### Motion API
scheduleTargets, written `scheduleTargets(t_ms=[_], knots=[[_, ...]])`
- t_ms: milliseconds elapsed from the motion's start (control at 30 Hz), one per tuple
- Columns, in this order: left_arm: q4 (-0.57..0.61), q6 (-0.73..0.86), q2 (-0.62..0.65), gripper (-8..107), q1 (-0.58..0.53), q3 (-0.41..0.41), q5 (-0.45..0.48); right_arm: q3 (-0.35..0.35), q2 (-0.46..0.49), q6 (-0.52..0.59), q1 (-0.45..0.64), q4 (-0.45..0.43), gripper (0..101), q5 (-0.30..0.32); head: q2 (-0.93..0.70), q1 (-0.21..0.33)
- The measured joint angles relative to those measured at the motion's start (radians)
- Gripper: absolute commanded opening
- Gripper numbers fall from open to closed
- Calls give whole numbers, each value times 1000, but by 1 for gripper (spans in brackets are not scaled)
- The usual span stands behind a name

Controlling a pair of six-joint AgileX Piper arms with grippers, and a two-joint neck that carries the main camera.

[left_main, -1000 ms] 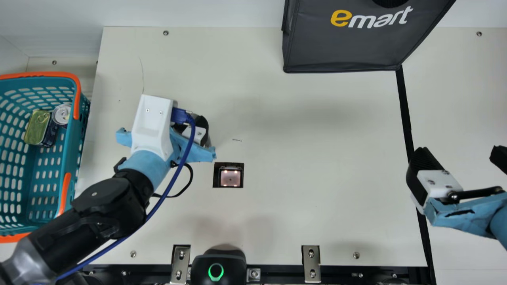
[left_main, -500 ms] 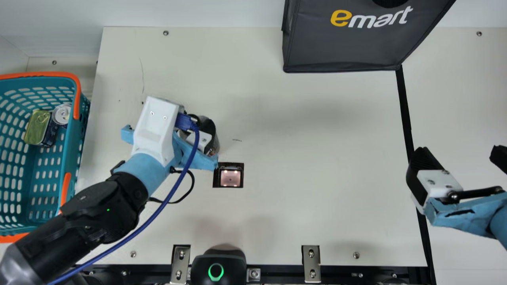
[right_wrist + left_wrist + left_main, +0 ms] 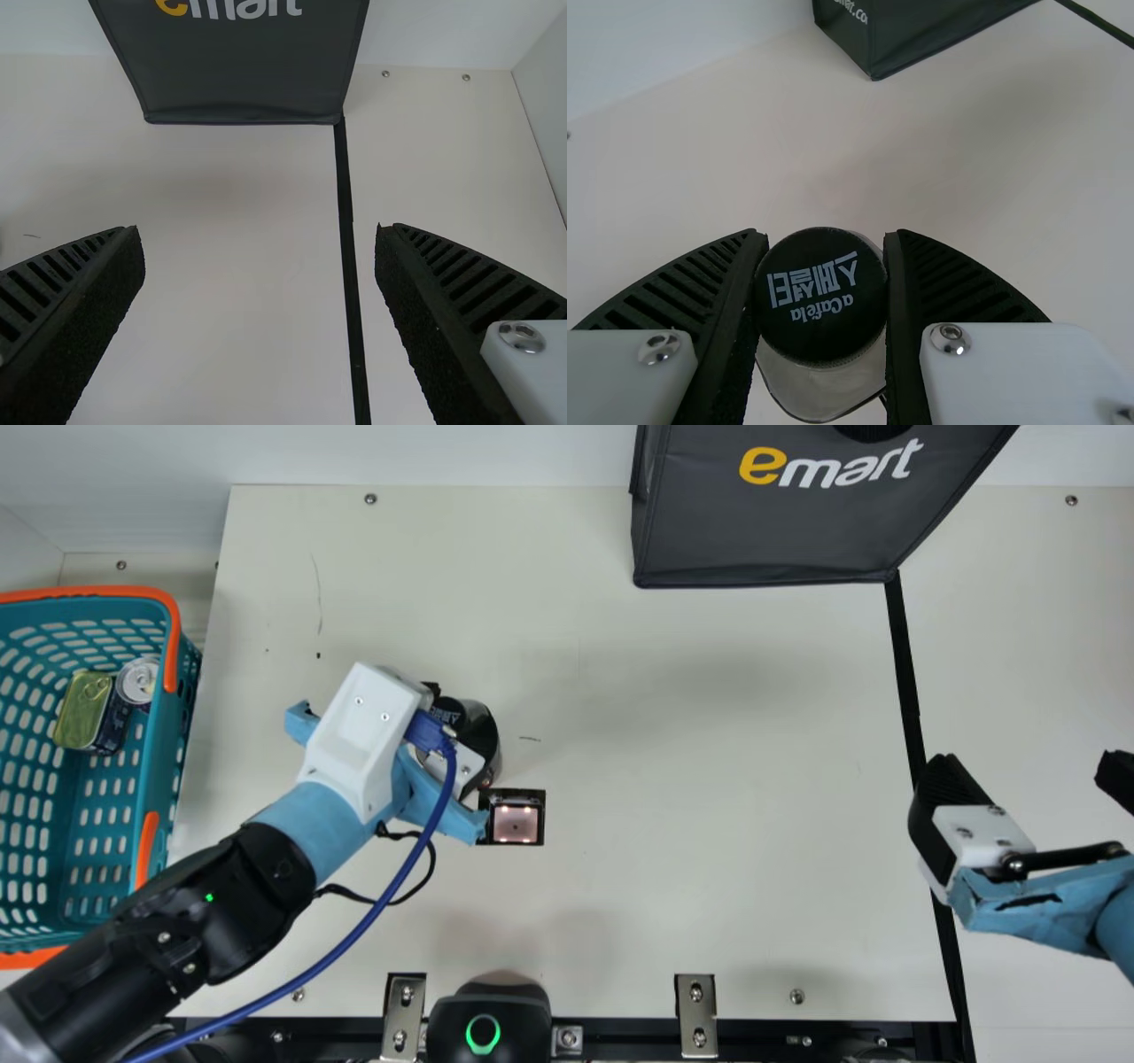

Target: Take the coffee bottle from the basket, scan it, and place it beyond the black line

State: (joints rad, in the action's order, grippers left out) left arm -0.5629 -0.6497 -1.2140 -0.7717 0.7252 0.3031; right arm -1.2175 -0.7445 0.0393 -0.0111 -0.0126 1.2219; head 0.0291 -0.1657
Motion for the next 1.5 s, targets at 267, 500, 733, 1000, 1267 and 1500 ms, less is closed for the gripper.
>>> scheduleTargets(t_ms=[267, 500, 733, 1000, 1267, 1500], knots=[[177, 237, 21, 10, 10, 3, -7, 0, 0, 0, 0, 0, 91, 0, 0, 0], [366, 467, 45, 10, 19, 29, 16, 0, 0, 0, 0, 0, 91, 0, 0, 0], [599, 717, 73, 10, 57, 70, 80, 0, 0, 0, 0, 0, 91, 0, 0, 0], [874, 1033, 88, 10, 151, 111, 182, 0, 0, 0, 0, 0, 91, 0, 0, 0], [1128, 1349, 82, 10, 278, 122, 279, 0, 0, 0, 0, 0, 91, 0, 2, 0], [1305, 1607, 61, 10, 365, 120, 344, 0, 0, 0, 0, 0, 91, 0, 0, 0]])
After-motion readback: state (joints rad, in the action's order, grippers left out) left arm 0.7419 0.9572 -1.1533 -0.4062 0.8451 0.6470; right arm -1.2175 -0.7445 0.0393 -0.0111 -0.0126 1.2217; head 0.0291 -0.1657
